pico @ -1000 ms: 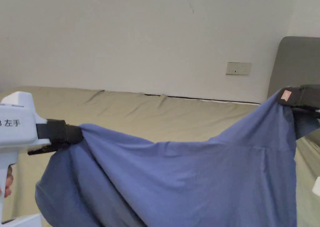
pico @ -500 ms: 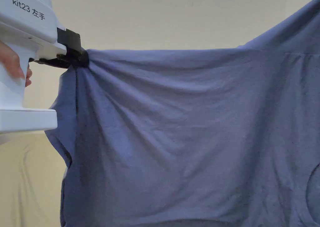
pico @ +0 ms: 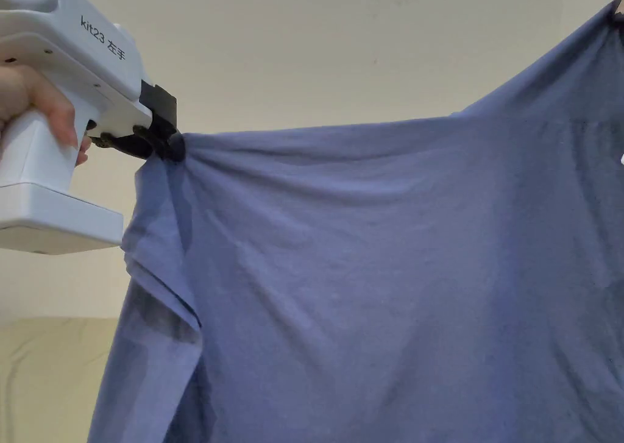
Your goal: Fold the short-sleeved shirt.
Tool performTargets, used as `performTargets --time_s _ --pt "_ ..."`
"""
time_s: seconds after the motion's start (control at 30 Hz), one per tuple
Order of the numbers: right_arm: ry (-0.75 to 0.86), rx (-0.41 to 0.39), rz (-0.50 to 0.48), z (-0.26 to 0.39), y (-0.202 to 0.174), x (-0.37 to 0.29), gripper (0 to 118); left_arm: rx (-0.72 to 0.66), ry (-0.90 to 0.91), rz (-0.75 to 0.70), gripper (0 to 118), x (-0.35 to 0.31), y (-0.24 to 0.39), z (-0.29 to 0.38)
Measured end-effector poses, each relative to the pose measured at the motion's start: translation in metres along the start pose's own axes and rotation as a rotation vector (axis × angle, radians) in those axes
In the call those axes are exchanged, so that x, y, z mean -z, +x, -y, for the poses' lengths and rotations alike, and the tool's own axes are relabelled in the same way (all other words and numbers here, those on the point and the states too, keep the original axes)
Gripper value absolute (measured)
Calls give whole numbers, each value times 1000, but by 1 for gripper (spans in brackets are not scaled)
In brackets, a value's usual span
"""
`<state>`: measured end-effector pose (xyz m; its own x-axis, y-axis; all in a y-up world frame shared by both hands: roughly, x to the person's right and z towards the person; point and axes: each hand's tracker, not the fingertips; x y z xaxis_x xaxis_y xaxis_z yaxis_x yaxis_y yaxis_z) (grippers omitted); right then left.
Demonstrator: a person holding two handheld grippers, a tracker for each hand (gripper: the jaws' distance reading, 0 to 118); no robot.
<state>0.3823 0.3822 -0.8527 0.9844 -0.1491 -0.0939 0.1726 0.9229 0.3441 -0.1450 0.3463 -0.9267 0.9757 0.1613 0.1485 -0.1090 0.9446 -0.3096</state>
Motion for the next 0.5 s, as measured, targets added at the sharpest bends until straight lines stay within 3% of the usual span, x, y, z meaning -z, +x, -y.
performTargets --time_s 0.03,0.1,0.17,0.23,0.27,0.33,0.37,0.4,0.47,0.5 --pt "59 11 13 -1 2 9 0 -6 1 -6 3 9 3 -7" --pt "76 145 9 3 10 30 0 -12 24 -21 3 31 4 -21" --pt "98 98 -8 6 9 44 0 -4 45 -25 3 45 9 -32" --pt "82 144 -10 15 10 53 0 13 48 -49 3 61 15 -36" --pt "119 72 -39 15 9 55 0 39 42 -50 3 66 16 -36" --pt "86 74 -38 24 9 53 0 83 19 -76 3 74 9 -37" --pt "99 19 -52 24 9 50 0 105 1 -60 3 75 7 -33" --pt "68 69 -57 30 12 46 0 101 -9 -58 3 74 4 -29" --pt "83 81 -76 39 19 31 1 91 -15 -26 3 56 14 -5" --pt "17 146 -79 47 21 21 1 86 -13 0 3 49 11 5"
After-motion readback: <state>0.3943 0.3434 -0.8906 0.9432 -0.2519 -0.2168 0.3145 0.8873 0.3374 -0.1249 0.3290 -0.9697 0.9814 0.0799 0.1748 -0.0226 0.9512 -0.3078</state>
